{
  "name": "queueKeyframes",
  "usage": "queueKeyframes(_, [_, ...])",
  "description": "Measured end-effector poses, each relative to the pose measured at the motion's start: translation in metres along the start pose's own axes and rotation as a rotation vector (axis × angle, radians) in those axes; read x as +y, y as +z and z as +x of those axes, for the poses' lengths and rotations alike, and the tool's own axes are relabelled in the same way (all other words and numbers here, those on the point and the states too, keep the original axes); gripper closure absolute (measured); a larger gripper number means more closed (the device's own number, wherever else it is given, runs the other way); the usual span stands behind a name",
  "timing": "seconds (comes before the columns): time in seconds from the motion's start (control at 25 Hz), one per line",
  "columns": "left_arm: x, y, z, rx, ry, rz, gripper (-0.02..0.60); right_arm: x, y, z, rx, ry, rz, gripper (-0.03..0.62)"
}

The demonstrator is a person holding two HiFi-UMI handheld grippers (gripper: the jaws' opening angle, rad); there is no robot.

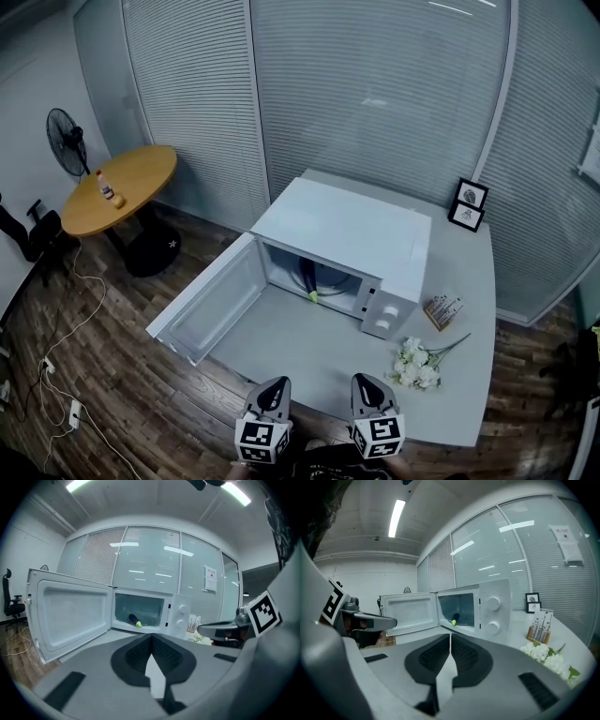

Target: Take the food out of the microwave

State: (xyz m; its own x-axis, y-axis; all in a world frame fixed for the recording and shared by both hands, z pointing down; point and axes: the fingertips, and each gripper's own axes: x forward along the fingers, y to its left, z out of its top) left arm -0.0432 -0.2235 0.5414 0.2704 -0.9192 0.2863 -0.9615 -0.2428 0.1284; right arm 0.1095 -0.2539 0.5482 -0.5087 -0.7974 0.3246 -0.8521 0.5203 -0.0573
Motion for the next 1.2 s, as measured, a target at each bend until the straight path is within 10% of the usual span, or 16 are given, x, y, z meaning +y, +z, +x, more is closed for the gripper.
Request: queueKeyframes(1.2, [0.111,0.039,0.13,0.045,-0.235,0.075,0.574,-0.004,0.037,0.158,0.05,-0.177,0.092,0.582])
